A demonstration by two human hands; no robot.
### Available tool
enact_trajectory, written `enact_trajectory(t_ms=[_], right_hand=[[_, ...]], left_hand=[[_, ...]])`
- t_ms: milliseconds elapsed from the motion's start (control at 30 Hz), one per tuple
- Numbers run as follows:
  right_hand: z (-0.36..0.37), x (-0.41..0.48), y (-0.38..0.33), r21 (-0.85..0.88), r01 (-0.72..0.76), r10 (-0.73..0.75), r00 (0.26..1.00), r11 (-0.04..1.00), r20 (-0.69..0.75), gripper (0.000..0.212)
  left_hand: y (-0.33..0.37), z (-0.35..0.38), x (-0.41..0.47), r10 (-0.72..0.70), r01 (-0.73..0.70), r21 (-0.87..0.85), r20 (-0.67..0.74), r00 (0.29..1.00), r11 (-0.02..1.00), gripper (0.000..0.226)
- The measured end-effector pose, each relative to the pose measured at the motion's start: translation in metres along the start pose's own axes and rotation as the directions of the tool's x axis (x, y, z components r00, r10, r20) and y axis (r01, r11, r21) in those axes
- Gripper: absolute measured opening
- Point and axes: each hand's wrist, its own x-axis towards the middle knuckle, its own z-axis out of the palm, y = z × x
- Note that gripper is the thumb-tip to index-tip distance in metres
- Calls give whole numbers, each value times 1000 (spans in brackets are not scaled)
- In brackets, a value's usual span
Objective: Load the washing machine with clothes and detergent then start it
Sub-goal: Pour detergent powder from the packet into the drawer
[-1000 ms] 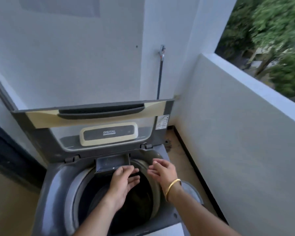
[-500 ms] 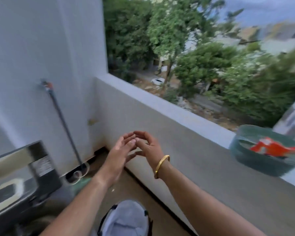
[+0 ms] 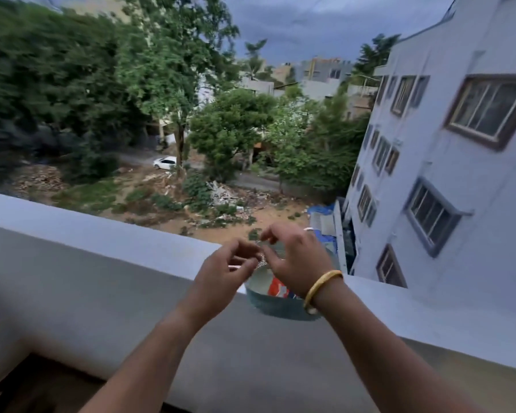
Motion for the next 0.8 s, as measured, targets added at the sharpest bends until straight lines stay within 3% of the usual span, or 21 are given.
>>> enact_trajectory(t_ms=[67, 200, 300, 533, 800], right_hand=[[-17, -10, 23, -168, 9, 9, 994, 986, 105, 27], [-23, -24, 50, -245, 70, 6, 955, 967, 296, 48], [-12, -23, 60, -248, 126, -37, 942, 960, 335, 43], [7, -13, 71, -192, 152, -101, 962, 970, 253, 6], [3, 19, 90, -158, 70, -57, 995, 985, 83, 5]], left_hand=[[-12, 21, 8, 35, -51, 155, 102, 994, 987, 22], [-33, 43, 12, 32, -99, 258, 254, 967, 961, 46], [-40, 48, 13, 27, -110, 308, 263, 965, 945, 56], [-39, 59, 17, 31, -89, 350, 167, 985, 932, 31], [-29, 63, 28, -85, 53, 319, 87, 993, 946, 41]])
